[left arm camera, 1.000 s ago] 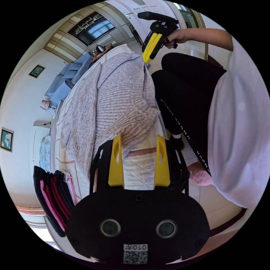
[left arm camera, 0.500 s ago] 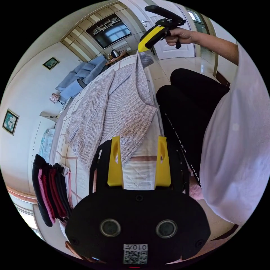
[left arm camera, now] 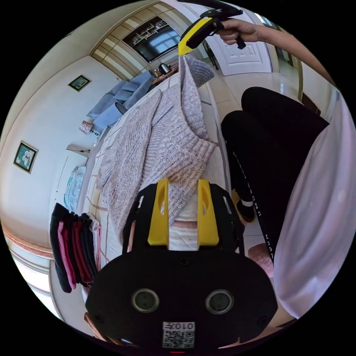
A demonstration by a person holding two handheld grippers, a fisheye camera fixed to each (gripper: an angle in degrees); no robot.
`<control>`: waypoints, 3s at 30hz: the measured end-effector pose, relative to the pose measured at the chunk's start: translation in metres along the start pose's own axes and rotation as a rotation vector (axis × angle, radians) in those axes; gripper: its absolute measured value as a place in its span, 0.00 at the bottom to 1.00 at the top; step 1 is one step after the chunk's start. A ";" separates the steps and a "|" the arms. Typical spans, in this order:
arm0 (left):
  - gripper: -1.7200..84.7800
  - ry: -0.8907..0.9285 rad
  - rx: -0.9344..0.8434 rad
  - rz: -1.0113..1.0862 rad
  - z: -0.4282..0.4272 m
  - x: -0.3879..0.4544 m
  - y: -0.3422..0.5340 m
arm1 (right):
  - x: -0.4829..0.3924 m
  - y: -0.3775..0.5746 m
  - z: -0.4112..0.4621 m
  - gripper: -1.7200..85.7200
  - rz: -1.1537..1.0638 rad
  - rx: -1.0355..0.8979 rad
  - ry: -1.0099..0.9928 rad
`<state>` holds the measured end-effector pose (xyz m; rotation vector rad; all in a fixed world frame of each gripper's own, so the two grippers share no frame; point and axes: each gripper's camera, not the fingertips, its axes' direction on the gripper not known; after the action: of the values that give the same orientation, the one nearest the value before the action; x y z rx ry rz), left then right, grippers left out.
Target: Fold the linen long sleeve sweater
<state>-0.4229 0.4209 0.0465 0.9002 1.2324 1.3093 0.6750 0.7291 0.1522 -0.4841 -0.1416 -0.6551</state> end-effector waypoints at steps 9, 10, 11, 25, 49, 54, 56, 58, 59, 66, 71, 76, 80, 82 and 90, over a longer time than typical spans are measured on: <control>0.04 0.238 0.086 -0.100 0.004 -0.054 0.021 | 0.013 0.007 0.006 0.06 0.018 0.009 -0.020; 0.04 0.241 0.080 -0.079 0.006 -0.057 0.024 | 0.014 0.008 0.009 0.06 0.020 0.006 -0.028; 0.04 0.237 0.077 -0.066 0.007 -0.058 0.025 | 0.015 0.009 0.013 0.06 0.020 -0.005 -0.033; 0.03 0.402 -0.055 0.149 0.045 -0.090 0.031 | 0.025 0.018 0.066 0.06 0.000 -0.136 -0.226; 0.10 0.151 -0.175 -0.204 0.121 -0.184 0.133 | 0.113 -0.139 0.190 0.15 -0.084 -0.188 0.074; 0.05 0.258 -0.065 -0.461 0.122 -0.213 0.193 | 0.113 -0.149 0.194 0.15 -0.060 -0.165 0.111; 0.04 0.298 -0.019 -0.597 0.124 -0.227 0.223 | 0.115 -0.153 0.192 0.15 -0.059 -0.154 0.156; 0.03 0.314 0.024 -0.739 0.127 -0.237 0.257 | 0.117 -0.156 0.194 0.15 -0.065 -0.155 0.167; 0.03 0.320 0.028 -0.763 0.129 -0.238 0.263 | 0.118 -0.158 0.199 0.15 -0.071 -0.174 0.168; 0.03 0.380 0.121 -0.892 0.142 -0.233 0.320 | 0.124 -0.175 0.212 0.10 -0.043 -0.168 0.131; 0.03 0.335 0.103 -0.847 0.143 -0.228 0.329 | 0.126 -0.194 0.189 0.07 0.004 -0.141 0.166; 0.03 0.293 0.114 -0.928 0.142 -0.234 0.349 | 0.113 -0.202 0.124 0.07 -0.039 -0.069 0.198; 0.03 0.303 0.125 -0.891 0.142 -0.230 0.357 | 0.099 -0.165 0.136 0.07 -0.093 -0.215 0.049; 0.03 0.314 0.124 -0.852 0.144 -0.227 0.360 | 0.098 -0.149 0.154 0.06 -0.079 -0.283 -0.027; 0.03 0.268 0.081 -0.779 0.143 -0.217 0.362 | 0.106 -0.153 0.140 0.06 -0.034 -0.244 -0.085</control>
<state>-0.3251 0.2719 0.4549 0.2298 1.6311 0.7589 0.6678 0.6319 0.3643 -0.7464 -0.1516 -0.6888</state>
